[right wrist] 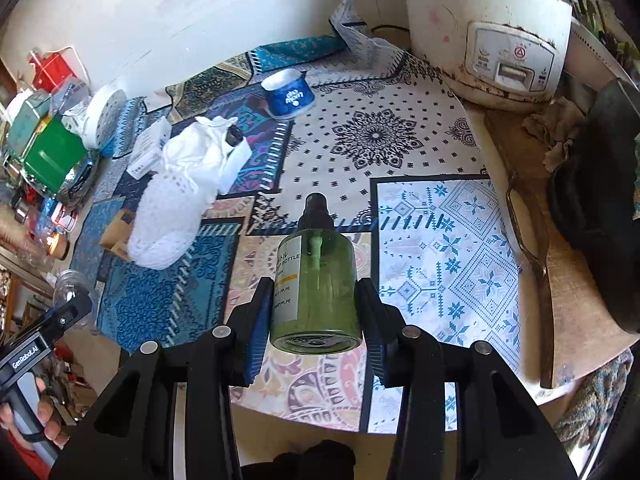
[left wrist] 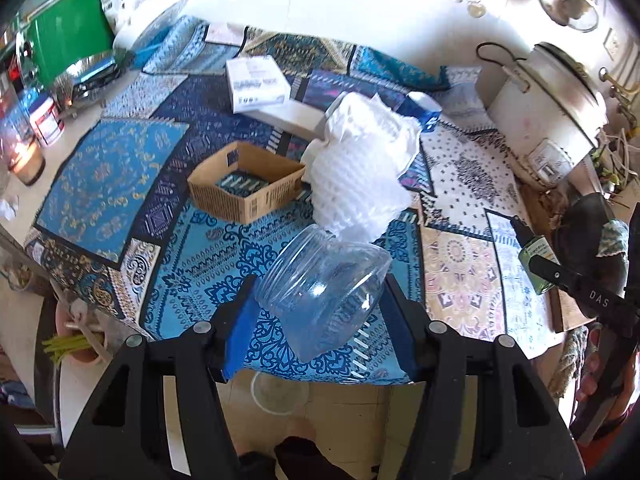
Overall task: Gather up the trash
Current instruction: 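Carry the cup and bottle down over the white floor bucket with both tools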
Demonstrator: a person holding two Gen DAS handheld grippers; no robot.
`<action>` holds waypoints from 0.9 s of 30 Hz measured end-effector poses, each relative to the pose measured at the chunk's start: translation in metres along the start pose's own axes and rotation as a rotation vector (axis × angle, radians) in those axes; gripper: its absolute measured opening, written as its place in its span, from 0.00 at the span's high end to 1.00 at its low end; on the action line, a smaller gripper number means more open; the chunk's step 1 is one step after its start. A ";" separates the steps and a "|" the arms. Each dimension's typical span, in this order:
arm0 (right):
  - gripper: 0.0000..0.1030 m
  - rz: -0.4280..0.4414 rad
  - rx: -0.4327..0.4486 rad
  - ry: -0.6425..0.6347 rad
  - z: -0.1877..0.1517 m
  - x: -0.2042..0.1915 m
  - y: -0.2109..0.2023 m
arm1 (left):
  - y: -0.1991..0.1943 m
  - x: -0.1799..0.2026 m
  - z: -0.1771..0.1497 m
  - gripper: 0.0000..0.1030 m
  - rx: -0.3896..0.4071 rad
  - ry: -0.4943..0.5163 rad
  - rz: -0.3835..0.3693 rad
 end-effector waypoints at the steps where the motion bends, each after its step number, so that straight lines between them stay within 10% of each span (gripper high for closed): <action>1: 0.63 0.009 0.010 -0.003 -0.004 -0.006 -0.006 | -0.007 0.000 0.000 0.43 0.010 0.006 -0.009; 14: 0.63 0.076 0.083 -0.041 -0.094 -0.100 -0.066 | -0.090 -0.010 -0.045 0.43 0.077 0.129 -0.080; 27: 0.63 0.097 -0.044 0.013 -0.227 -0.140 -0.033 | -0.087 -0.054 -0.165 0.43 -0.060 0.166 -0.089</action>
Point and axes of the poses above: each gripper's, at about its wrist camera, not at the fingertips, and y roughly the way its jaws point, x to its right, z to its top, the point moved 7 cm from there along y, roughly the way its jaws point, and after that the axes turned 8 degrees about y, right-handed, at the moved point
